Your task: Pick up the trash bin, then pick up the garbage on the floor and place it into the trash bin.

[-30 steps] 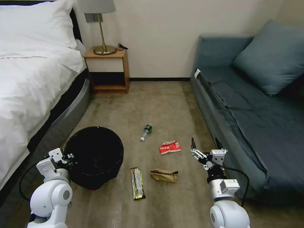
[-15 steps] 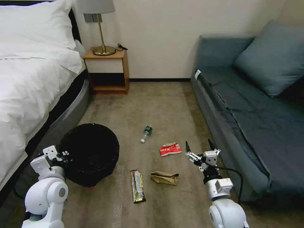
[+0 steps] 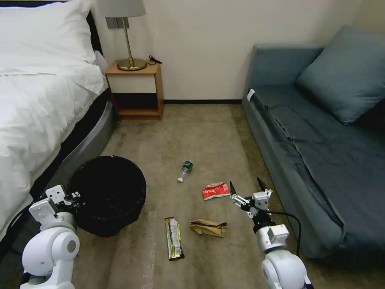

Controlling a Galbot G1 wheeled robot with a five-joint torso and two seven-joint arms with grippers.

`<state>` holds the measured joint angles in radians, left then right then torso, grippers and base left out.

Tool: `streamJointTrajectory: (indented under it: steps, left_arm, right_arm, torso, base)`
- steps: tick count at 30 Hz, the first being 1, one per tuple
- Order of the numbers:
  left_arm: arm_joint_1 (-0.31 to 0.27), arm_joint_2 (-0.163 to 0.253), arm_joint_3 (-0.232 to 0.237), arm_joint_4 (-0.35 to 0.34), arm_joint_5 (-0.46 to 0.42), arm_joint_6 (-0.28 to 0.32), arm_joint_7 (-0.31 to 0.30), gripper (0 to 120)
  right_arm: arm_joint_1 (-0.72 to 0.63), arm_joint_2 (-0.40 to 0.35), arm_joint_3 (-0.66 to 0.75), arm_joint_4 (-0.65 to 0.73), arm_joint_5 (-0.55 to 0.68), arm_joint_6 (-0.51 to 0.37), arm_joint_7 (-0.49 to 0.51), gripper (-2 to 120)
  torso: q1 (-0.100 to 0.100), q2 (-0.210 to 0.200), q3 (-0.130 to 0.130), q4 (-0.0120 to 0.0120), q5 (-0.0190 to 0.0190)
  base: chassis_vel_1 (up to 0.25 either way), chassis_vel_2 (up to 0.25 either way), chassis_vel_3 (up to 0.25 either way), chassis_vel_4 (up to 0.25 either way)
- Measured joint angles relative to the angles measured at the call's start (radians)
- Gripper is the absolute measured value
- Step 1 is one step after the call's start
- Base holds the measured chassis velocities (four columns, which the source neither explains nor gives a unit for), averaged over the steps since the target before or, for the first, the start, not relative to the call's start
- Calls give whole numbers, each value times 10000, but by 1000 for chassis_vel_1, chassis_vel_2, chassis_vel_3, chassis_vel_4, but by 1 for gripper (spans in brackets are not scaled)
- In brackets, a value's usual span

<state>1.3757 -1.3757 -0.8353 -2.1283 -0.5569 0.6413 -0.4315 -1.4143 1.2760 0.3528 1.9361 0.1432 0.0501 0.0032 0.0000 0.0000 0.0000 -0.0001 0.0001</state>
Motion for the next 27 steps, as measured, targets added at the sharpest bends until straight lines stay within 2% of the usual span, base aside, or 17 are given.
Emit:
streamJointTrajectory:
  steps: [3, 6, 7, 8, 11, 12, 15, 17, 20, 22, 23, 26, 27]
  left_arm:
    - [10, 4, 19, 7, 3, 0, 0, 4]
    - [34, -37, 114, 13, 58, 0, 0, 4]
    - [34, -37, 114, 13, 58, 0, 0, 4]
    - [37, -48, 126, 18, 71, 0, 0, 4]
    - [46, -95, 152, 72, 137, 0, 1, 4]
    - [46, -95, 152, 72, 137, 0, 1, 4]
    - [98, -154, 126, 109, 210, 0, -1, 4]
    - [112, -168, 121, 109, 226, -1, -1, 4]
    - [186, -241, 115, 75, 278, -8, -1, 4]
    - [211, -266, 102, 48, 294, -9, -3, 4]
    - [234, -285, 82, 16, 299, -15, 2, 4]
    - [296, -296, 6, 0, 309, -27, -2, 4]
    - [329, -296, -37, -13, 314, -41, -4, 3]
  right_arm:
    - [349, -825, -457, -185, 515, -319, -132, 100]
    - [1326, -2979, -1972, -906, 1480, -805, -218, 100]
    - [1326, -2979, -1972, -906, 1480, -805, -218, 100]
    - [1625, -3309, -2344, -1095, 1730, -892, -248, 100]
    - [3222, -4382, -4218, -2111, 2520, -1002, -608, 100]
    - [3222, -4382, -4218, -2111, 2520, -1002, -608, 100]
    - [4723, -4902, -6163, -3256, 2659, -715, -1254, 100]
    - [5031, -4936, -6525, -3514, 2648, -629, -1390, 100]
    - [6160, -4968, -7946, -4520, 2556, -221, -1703, 100]
    - [6665, -4934, -8504, -4873, 2511, -66, -1748, 100]
    - [7138, -4832, -9146, -5353, 2421, 57, -1784, 100]
    - [7825, -4463, -10150, -6316, 2191, 324, -1904, 100]
    - [8089, -4303, -10527, -6738, 2154, 372, -1924, 100]
  torso:
    - [0, -1, 1, 2, 1]
    - [-1, 0, 0, -1, -4]
    - [-1, 0, 0, -1, -4]
    - [0, 0, 0, -1, -1]
    - [0, 0, 1, 1, -1]
    - [0, 0, 1, 1, -1]
    - [0, -1, 1, 1, 3]
    - [0, 0, 1, 1, 0]
    - [0, -1, 2, 1, 3]
    - [0, 0, 0, -2, -1]
    - [0, 0, 0, 5, -9]
    - [0, -1, 1, 3, 9]
    - [0, 0, 1, 3, -5]
  base:
    - [0, 0, 0, 0]
    - [0, 0, 0, 0]
    - [0, 0, 0, 0]
    - [0, 0, 0, 0]
    - [0, 0, 0, 0]
    - [0, 0, 0, 0]
    - [0, 0, 0, 0]
    - [0, 0, 0, 0]
    - [0, 0, 0, 0]
    - [0, 0, 0, 0]
    - [0, 0, 0, 0]
    - [0, 0, 0, 0]
    - [0, 0, 0, 0]
